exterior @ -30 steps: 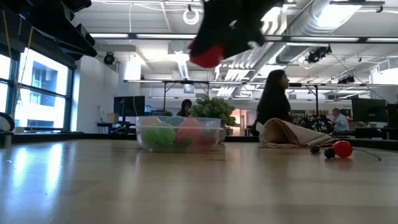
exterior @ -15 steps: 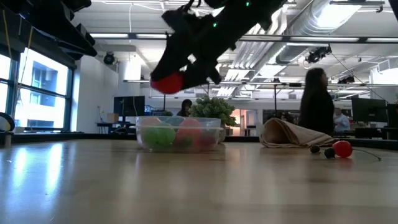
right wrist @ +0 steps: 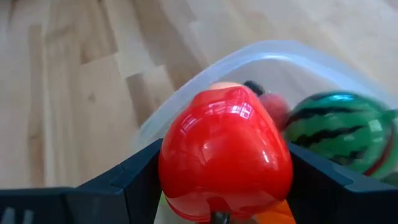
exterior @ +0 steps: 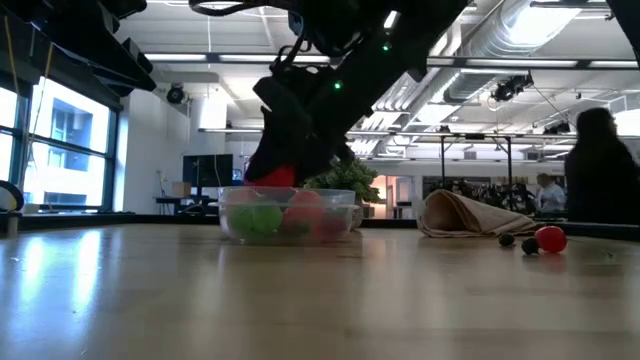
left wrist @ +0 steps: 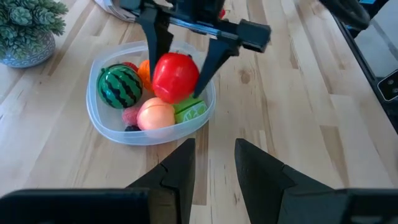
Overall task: Pick and placing Produce into tupperware
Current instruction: Put the red apple into the transparent bin, then put the red cherry into the transparent bin
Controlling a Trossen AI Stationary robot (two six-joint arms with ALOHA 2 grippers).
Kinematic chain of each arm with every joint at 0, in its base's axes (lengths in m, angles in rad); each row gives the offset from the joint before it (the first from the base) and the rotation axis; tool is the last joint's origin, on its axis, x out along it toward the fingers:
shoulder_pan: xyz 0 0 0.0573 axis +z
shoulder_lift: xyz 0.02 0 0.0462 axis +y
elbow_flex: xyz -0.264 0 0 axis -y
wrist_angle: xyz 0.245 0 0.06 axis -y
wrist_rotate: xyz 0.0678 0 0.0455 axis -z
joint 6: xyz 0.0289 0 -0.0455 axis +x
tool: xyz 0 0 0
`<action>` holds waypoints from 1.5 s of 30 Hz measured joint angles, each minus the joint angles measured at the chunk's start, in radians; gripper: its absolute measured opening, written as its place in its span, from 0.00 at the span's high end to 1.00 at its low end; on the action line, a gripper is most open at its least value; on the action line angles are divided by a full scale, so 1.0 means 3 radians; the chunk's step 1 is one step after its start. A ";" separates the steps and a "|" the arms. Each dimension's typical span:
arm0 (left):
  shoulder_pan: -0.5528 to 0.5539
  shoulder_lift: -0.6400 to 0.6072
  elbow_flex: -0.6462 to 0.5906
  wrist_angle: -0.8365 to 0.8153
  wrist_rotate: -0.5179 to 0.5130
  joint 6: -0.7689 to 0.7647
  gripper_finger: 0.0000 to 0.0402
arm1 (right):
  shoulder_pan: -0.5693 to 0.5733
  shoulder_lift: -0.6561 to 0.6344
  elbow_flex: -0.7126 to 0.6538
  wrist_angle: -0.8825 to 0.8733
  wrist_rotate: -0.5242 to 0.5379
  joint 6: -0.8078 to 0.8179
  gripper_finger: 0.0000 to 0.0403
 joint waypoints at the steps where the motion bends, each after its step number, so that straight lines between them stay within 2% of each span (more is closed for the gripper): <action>1: 0.0000 0.0000 0.0000 -0.0002 0.0000 0.0001 0.75 | -0.0007 -0.0001 -0.0001 -0.0007 0.0034 -0.0015 0.35; 6: -0.0001 0.0000 0.0000 -0.0001 0.0000 0.0001 0.75 | -0.0014 -0.0007 0.0000 -0.0001 0.0219 -0.0087 0.35; 25: -0.0001 0.0000 0.0000 -0.0001 0.0000 0.0001 0.75 | -0.0031 -0.0007 0.0000 -0.0113 0.0330 -0.0171 0.16; 34: -0.0001 0.0000 0.0000 -0.0002 -0.0001 0.0000 0.75 | 0.0018 -0.0154 0.0000 -0.0040 0.0314 -0.0173 0.15; 39: 0.0000 0.0001 0.0000 -0.0002 -0.0001 0.0001 0.75 | 0.0189 -0.0474 0.0000 -0.0392 0.0686 -0.0112 0.15; 45: -0.0001 0.0000 0.0000 -0.0002 0.0000 0.0001 0.75 | 0.0563 -0.0949 0.0000 -0.1321 0.1364 0.0511 0.15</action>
